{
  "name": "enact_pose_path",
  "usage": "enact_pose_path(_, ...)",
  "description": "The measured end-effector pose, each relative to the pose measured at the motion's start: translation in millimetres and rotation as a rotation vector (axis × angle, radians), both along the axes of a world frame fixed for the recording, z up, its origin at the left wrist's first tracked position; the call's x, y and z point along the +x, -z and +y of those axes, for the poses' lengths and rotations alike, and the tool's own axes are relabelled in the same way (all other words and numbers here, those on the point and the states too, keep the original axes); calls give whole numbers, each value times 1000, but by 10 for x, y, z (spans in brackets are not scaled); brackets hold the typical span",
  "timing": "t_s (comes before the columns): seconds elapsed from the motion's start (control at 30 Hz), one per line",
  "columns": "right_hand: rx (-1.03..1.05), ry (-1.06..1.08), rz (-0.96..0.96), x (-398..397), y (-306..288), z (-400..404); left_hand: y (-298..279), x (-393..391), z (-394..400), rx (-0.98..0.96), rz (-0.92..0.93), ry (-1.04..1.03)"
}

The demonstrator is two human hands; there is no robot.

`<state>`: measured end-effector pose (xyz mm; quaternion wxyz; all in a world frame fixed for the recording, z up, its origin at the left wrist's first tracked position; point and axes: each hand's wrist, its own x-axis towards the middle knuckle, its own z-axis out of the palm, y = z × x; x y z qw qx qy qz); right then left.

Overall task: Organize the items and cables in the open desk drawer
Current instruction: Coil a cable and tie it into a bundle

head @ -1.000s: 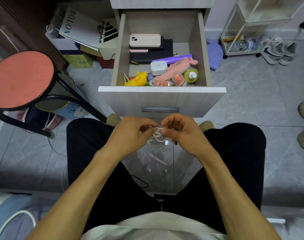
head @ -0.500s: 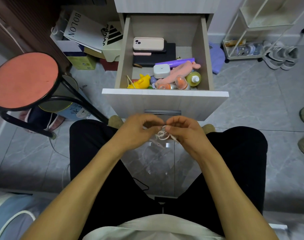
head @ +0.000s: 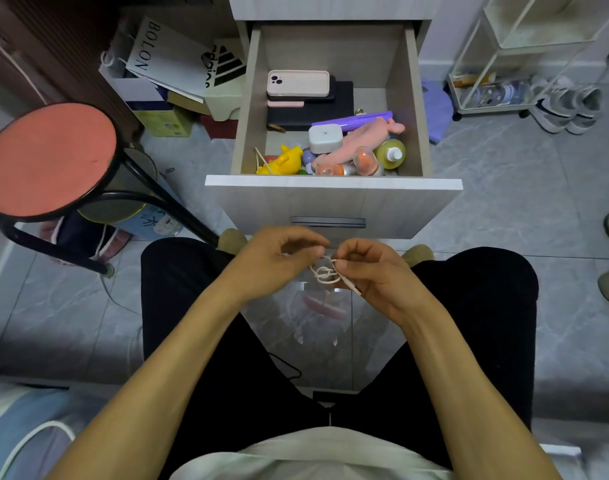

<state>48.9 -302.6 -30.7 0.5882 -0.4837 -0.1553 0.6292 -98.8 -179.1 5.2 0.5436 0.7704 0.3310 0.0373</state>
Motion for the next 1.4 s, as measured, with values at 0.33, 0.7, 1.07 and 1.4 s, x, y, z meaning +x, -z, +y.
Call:
enact_pose_path(0.33,13,108,-171,27,-109,89,40,128,-120,-400,-51,-424)
enact_pose_path(0.7,9,326,-431,-93,-21,120,78,41,-144,-435,-184,-648)
enact_pose_path(1.07,21,181,-161,-73,-84,78,54,56,-150,-503,-125,-464)
enact_pose_path(1.4,-26,142,95,-126,-122,68,105,106,-300,-125,-69,-547)
